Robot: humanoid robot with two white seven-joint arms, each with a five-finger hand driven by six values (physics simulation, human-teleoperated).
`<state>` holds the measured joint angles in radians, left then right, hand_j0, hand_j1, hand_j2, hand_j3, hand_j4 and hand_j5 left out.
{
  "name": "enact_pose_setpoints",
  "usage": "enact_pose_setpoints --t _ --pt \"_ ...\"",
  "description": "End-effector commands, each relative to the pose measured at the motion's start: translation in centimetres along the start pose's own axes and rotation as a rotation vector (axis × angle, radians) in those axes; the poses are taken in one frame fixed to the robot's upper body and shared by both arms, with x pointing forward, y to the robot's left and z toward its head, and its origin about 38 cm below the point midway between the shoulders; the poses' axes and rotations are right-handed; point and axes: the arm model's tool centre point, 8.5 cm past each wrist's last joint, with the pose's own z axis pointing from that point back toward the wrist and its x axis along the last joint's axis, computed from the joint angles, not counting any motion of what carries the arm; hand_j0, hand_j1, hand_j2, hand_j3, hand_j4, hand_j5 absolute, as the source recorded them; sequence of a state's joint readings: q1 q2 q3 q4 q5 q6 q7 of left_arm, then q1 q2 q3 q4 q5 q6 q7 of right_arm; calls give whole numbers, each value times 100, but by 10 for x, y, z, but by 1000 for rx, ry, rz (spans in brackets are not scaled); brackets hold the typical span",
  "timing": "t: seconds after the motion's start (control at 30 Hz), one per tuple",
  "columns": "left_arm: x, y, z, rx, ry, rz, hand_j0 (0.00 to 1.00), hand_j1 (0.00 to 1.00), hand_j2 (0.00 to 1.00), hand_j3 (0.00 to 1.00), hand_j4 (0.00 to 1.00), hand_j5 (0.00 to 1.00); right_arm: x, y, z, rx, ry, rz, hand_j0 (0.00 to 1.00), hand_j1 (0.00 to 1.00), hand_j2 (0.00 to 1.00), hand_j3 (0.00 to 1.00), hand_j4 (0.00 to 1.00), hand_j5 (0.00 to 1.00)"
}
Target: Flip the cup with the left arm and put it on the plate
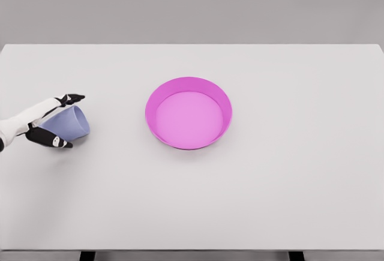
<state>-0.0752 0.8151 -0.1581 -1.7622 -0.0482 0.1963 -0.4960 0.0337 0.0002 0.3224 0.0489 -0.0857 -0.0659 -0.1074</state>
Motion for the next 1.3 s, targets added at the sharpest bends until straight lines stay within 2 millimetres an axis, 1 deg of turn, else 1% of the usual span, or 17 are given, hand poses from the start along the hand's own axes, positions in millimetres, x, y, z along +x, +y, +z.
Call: enact_pose_setpoints --t 0.0,0.1,0.13,0.2,0.23,0.33,0.47,0.53,0.7,0.77,0.97,1.13,1.23,1.27 --pt "-1 -2 -1 -3 11 6 93 93 93 93 93 93 0 0 0 0 0 0 100 100 100 100 100 100" --pt "-2 -6 -4 -2 25 20 93 93 93 93 93 93 0 0 0 0 0 0 100 100 100 100 100 100" --pt "-2 -7 -4 -3 29 24 90 90 90 90 90 90 0 0 0 0 0 1 100 100 100 100 100 100" --pt "-2 -6 -4 -2 28 25 78 78 78 78 78 78 0 0 0 0 0 1 100 100 100 100 100 100" --pt "-2 -6 -4 -2 28 27 76 76 76 76 76 76 0 0 0 0 0 0 100 100 100 100 100 100" --pt "-2 -7 -4 -5 24 35 72 72 72 72 72 72 0 0 0 0 0 0 100 100 100 100 100 100" --pt "-2 -8 -4 -8 23 37 71 71 71 71 71 71 0 0 0 0 0 1 100 100 100 100 100 100" --pt "-2 -7 -3 -10 22 36 67 67 67 67 67 67 0 0 0 0 0 0 100 100 100 100 100 100" --pt "2 -3 -3 -2 -10 54 66 66 66 66 66 66 0 0 0 0 0 0 100 100 100 100 100 100" --pt "11 3 -4 10 -60 32 66 66 66 66 66 66 0 0 0 0 0 1 100 100 100 100 100 100" --pt "21 11 -5 16 -119 56 64 64 64 64 64 64 0 0 0 0 0 1 100 100 100 100 100 100" --pt "26 12 -5 8 -159 105 64 64 64 64 64 64 0 0 0 0 0 -2 100 100 100 100 100 100" --pt "36 19 -5 16 -221 114 64 64 64 64 64 64 0 0 0 0 0 0 100 100 100 100 100 100" --pt "38 18 -7 19 -235 124 64 64 64 64 64 64 0 0 0 0 0 1 100 100 100 100 100 100"
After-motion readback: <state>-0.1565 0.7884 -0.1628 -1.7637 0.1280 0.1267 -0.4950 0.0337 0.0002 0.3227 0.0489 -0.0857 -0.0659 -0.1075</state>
